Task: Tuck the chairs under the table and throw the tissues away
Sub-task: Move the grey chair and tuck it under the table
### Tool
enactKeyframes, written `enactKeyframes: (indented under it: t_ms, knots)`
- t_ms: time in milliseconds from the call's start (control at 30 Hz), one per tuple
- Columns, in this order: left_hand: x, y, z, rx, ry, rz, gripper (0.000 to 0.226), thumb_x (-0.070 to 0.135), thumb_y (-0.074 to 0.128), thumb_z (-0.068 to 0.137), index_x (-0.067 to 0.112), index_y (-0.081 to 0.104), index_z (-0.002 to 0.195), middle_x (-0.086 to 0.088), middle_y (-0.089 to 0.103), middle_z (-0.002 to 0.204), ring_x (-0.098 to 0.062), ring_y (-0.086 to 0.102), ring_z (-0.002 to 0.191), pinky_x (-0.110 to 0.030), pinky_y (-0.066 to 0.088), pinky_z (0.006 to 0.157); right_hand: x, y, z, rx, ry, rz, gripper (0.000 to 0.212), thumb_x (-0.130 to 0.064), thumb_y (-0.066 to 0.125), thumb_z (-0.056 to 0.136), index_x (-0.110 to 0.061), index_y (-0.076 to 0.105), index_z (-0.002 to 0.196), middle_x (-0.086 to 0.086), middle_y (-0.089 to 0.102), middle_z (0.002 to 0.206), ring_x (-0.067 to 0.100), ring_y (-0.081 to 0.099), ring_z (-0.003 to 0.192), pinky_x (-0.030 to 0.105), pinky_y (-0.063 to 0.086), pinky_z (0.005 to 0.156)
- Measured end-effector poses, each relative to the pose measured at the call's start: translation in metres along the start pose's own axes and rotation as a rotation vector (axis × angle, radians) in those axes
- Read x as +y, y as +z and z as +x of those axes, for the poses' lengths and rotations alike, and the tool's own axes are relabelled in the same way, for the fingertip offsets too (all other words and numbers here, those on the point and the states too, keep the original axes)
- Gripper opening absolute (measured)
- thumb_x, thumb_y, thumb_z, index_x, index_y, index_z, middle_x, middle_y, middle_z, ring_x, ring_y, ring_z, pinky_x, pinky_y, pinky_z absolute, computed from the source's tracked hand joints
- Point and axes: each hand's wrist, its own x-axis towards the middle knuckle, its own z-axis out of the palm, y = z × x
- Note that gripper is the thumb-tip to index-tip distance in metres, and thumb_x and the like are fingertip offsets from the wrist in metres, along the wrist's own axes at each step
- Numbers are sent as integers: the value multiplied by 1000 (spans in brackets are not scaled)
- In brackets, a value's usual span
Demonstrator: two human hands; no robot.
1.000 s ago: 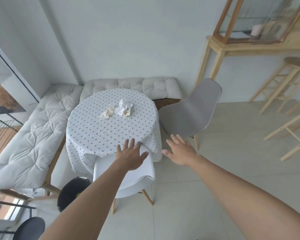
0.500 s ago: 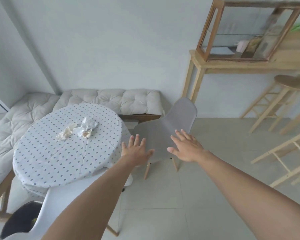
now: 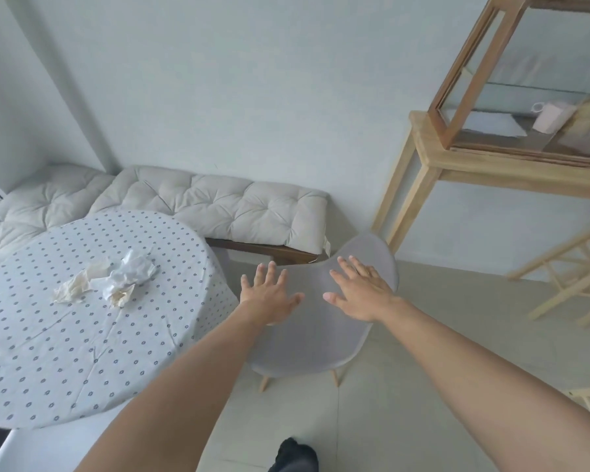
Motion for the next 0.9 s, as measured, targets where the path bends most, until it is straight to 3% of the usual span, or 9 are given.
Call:
enactKeyframes:
  t_ms: [333,533,700,900]
  knots:
    - [23,-26,123,-77,-156,-45,84,73,21,101,25,-1,165,-7,-15,175,-32,-17,160,-67,0,126,78,-23,156,-62,-198,-24,71,-65,26,103,-22,26,159,9,2,173,29,-6,159,54,7,127]
    - [46,-16,152,-95,-403,-161,83,71,22,102,23,0,165,-8,-12,175,-32,-14,160,-67,0,127,110,-25,246,-133,-460,-130,71,-65,26,103,-22,26,159,10,4,173,30,-5,159,56,8,126]
    - [91,-5,149,-76,-630,-321,83,72,22,102,24,-1,165,-8,-12,175,-31,-15,160,-65,-1,127,134,-31,277,-188,-677,-261,72,-65,25,102,-23,24,160,9,2,173,29,-4,159,53,9,126]
    - [153,11,145,16,-761,-402,86,73,25,100,25,-3,165,-11,-8,175,-32,-11,161,-65,0,127,170,-24,278,-206,-830,-294,72,-66,25,102,-24,25,160,8,4,173,27,-3,159,52,9,127]
